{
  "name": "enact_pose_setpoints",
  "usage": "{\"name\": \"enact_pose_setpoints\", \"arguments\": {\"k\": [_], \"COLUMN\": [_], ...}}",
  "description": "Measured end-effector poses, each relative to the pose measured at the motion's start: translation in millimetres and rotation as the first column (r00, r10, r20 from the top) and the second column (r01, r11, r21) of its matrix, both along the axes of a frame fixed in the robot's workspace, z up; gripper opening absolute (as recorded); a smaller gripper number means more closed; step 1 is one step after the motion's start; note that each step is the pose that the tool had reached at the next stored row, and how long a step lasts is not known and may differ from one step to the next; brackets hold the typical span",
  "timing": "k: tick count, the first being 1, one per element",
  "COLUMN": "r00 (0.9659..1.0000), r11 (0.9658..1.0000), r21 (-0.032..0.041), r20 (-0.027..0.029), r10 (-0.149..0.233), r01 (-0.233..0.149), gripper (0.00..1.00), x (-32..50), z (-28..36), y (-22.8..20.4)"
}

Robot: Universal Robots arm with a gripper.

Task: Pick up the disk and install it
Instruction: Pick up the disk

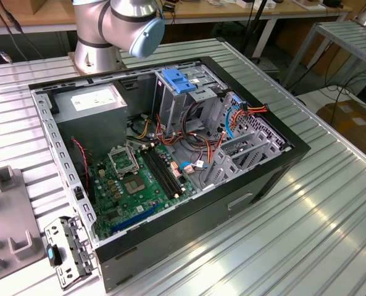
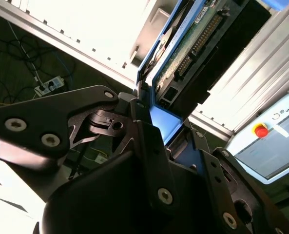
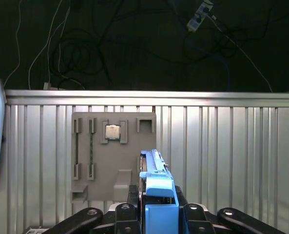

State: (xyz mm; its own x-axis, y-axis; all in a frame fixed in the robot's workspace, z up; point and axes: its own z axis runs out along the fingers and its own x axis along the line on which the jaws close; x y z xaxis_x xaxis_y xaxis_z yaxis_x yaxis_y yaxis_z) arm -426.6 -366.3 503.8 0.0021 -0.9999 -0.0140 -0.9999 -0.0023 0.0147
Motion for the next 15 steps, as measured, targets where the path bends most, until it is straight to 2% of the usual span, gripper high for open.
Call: {"name": "enact_pose_setpoints", "arguments": {"k": [15], "r00": [1.0000], "r11": [1.0000], "r21": [0.0000], "r20": [-0.0004], "r10": [0.000], "r01": [0.000], "gripper": [0.37], "x": [25.6], "z": [0.0], "y": [0.0]}}
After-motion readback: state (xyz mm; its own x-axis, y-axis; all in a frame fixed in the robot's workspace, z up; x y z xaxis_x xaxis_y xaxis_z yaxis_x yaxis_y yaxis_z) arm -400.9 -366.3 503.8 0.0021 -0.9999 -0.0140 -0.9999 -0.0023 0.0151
